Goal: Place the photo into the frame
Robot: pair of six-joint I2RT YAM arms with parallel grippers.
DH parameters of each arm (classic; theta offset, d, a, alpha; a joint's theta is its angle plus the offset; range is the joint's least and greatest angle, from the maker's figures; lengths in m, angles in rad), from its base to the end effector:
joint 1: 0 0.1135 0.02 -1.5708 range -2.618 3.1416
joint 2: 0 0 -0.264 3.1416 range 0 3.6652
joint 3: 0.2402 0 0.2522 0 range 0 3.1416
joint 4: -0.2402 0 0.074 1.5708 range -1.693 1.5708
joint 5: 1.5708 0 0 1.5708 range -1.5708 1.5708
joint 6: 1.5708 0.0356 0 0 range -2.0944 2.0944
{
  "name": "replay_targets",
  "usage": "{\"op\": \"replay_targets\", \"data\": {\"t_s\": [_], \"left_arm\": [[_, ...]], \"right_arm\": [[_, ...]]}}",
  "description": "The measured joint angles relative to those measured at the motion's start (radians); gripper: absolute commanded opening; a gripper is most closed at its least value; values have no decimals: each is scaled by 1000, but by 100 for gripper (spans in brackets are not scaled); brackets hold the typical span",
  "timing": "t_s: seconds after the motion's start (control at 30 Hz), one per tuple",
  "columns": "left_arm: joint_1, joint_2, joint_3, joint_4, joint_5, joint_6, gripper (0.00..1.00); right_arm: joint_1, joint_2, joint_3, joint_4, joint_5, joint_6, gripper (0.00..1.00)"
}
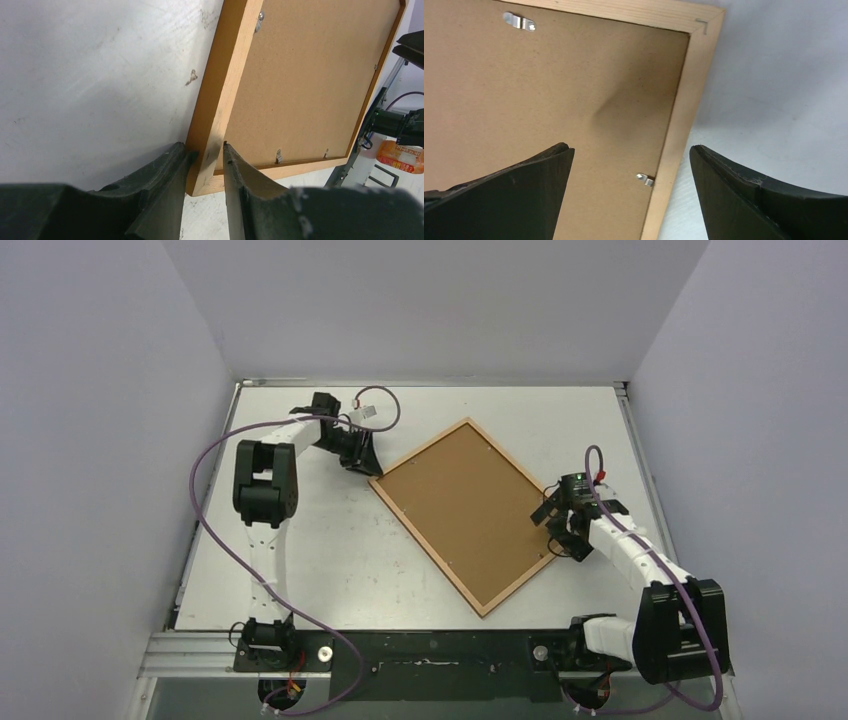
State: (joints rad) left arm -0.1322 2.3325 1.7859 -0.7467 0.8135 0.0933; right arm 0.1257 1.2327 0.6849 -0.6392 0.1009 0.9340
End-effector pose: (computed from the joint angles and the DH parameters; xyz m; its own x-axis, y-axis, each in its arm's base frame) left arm 0.4621 -0.0876 0.1338 -0.9224 0.1872 -0.3379 0.3755 0.6401 -0.6703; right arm 0.2125 0.0232 0.1847 -0.6172 0.7283 -0.2978 0.6877 0.6832 0.2455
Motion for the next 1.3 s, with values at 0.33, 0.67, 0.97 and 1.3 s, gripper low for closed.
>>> {"op": "replay_targets", "data": {"t_s": [0.33,0.67,0.97,1.3], "left_arm": [[22,-105,-177,1,-11,70,28],[37,-251,-398,-68,-40,189,29],[42,-361,-512,-243,-9,303,47],[149,-367,-372,-323,69,300,39]], "right_arm": [[-40,111,45,154,-57,-51,90],[-80,320,208,300,-121,-145,90],[-61,414,341,323,-184,-161,90],[179,319,351,359,-185,-66,90]]}}
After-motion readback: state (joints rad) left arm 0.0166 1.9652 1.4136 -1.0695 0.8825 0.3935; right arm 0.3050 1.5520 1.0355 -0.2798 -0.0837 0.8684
